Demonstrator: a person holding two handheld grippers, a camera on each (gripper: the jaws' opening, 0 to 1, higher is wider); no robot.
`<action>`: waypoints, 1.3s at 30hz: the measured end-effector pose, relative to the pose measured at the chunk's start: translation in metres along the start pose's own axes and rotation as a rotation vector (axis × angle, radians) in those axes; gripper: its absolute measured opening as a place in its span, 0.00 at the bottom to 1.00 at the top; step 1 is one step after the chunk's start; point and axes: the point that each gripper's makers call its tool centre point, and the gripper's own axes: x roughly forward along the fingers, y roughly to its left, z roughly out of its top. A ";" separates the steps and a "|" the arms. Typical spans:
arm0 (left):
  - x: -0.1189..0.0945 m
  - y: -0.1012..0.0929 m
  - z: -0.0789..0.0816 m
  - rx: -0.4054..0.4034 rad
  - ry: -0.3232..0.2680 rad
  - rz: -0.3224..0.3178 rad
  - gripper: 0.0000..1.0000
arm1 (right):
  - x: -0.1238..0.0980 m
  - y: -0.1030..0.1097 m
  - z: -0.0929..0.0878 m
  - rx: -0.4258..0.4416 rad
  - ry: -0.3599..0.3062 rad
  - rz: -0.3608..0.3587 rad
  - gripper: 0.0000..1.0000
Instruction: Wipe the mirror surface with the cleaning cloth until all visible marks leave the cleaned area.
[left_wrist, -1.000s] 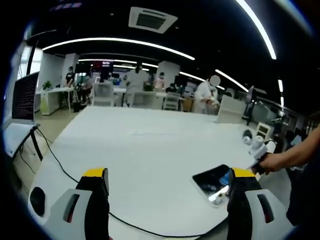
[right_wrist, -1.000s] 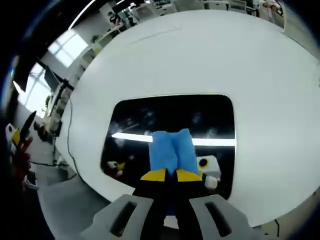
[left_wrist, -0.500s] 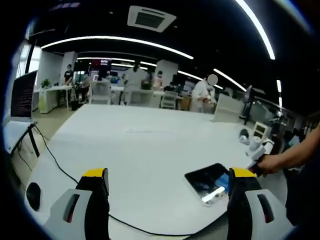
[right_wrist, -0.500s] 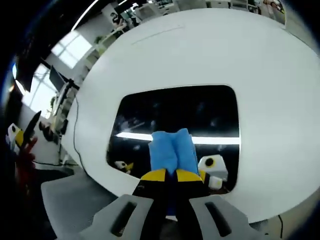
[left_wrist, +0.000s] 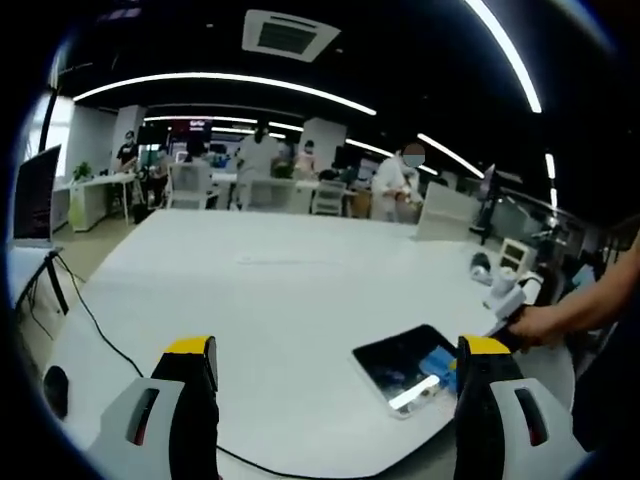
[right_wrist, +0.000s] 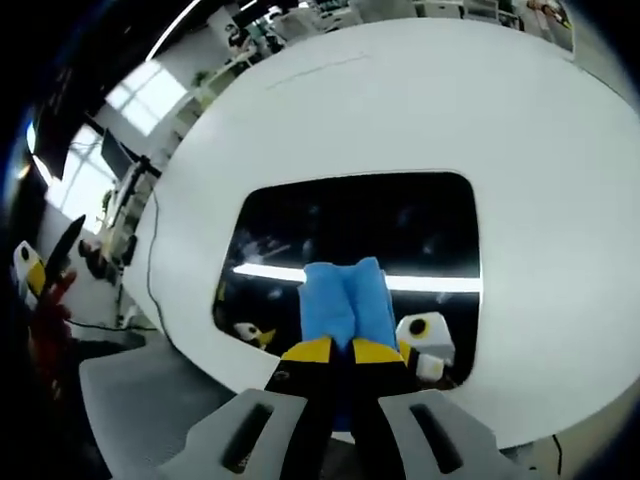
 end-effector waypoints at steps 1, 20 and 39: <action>0.000 0.000 0.000 -0.004 0.001 -0.002 1.00 | -0.001 0.000 -0.002 0.000 0.004 0.000 0.00; -0.019 0.009 -0.017 -0.035 0.004 -0.025 1.00 | -0.003 0.000 -0.010 -0.028 0.009 -0.046 0.00; -0.012 0.045 -0.005 0.044 0.001 0.054 1.00 | -0.003 -0.002 -0.008 -0.027 0.045 -0.027 0.00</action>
